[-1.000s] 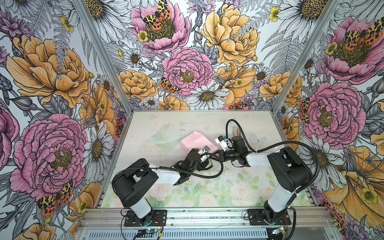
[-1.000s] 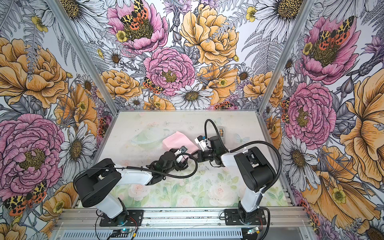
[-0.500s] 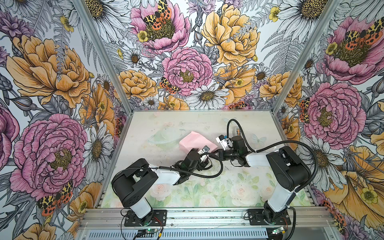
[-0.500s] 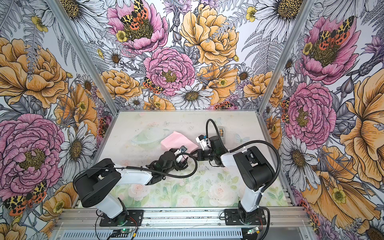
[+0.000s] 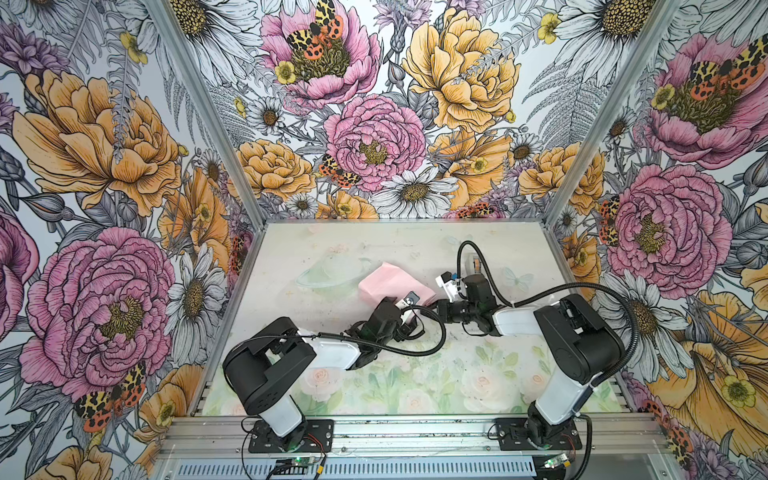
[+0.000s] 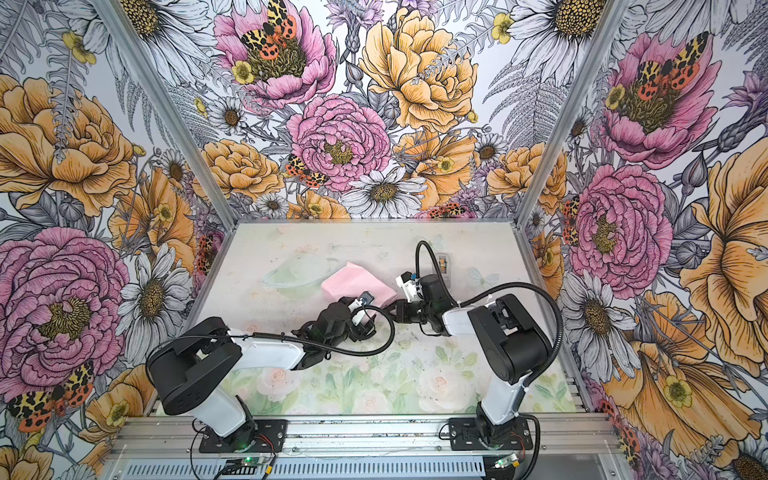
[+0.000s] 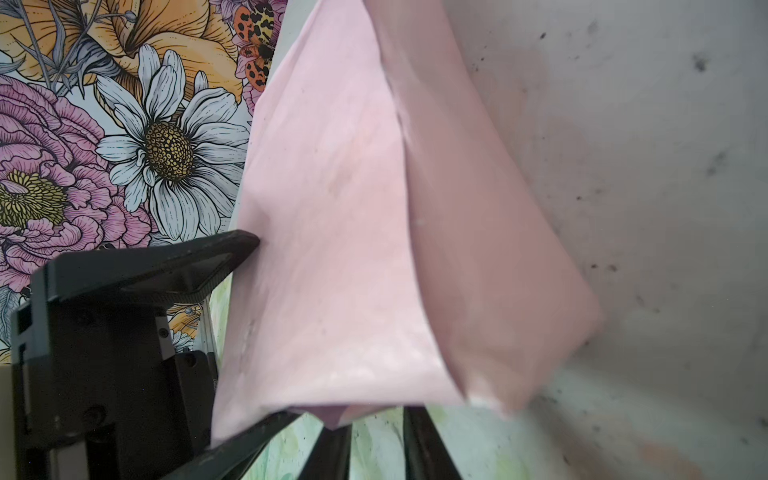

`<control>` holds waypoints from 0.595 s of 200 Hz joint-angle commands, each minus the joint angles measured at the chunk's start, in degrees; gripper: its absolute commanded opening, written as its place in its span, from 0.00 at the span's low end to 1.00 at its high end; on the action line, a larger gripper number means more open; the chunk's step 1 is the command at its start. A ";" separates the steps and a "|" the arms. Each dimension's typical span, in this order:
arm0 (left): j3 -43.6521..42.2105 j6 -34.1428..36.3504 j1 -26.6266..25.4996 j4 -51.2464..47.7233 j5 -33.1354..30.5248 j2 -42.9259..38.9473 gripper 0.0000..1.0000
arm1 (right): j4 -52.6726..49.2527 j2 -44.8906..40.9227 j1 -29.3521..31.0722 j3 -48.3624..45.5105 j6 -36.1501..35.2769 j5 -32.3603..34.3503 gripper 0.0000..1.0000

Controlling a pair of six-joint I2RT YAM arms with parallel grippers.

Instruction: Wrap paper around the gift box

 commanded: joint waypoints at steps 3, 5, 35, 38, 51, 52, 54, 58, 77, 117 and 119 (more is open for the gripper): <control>0.12 -0.66 -0.13 -3.03 0.85 -0.47 0.78 | 0.69 -1.22 0.35 -0.29 0.49 2.01 0.24; 0.09 -0.62 -0.16 -3.06 0.85 -0.49 0.78 | 0.85 -1.18 0.35 -0.30 0.53 2.03 0.24; 0.11 -0.66 -0.17 -3.07 0.91 -0.49 0.78 | 3.54 0.09 0.35 -0.32 2.22 1.88 0.24; 0.11 -0.59 -0.22 -3.07 0.93 -0.51 0.78 | 3.75 0.18 0.46 -0.31 2.37 1.83 0.24; 0.19 -0.66 -0.30 -3.02 0.93 -0.46 0.78 | 4.64 0.64 0.52 -0.22 2.95 1.91 0.24; 0.19 -0.62 -0.26 -3.05 0.93 -0.41 0.78 | 4.68 0.70 0.57 -0.22 2.98 1.90 0.24; 0.19 -0.70 -0.24 -3.07 0.93 -0.43 0.78 | 4.84 0.79 0.60 -0.15 2.98 1.90 0.24; 0.19 -0.66 -0.29 -3.07 0.93 -0.37 0.78 | 4.93 1.01 0.64 -0.13 3.13 1.92 0.24; 0.28 -0.60 -0.31 -3.07 0.87 -0.28 0.78 | 5.15 1.87 0.70 0.13 3.41 2.54 0.25; 0.28 -0.58 -0.23 -3.22 0.76 -0.52 0.78 | 3.70 2.18 0.76 -0.37 3.52 5.16 0.28; 0.28 -0.58 -0.27 -3.18 0.76 -0.53 0.78 | 3.63 2.17 0.76 -0.46 3.53 5.17 0.29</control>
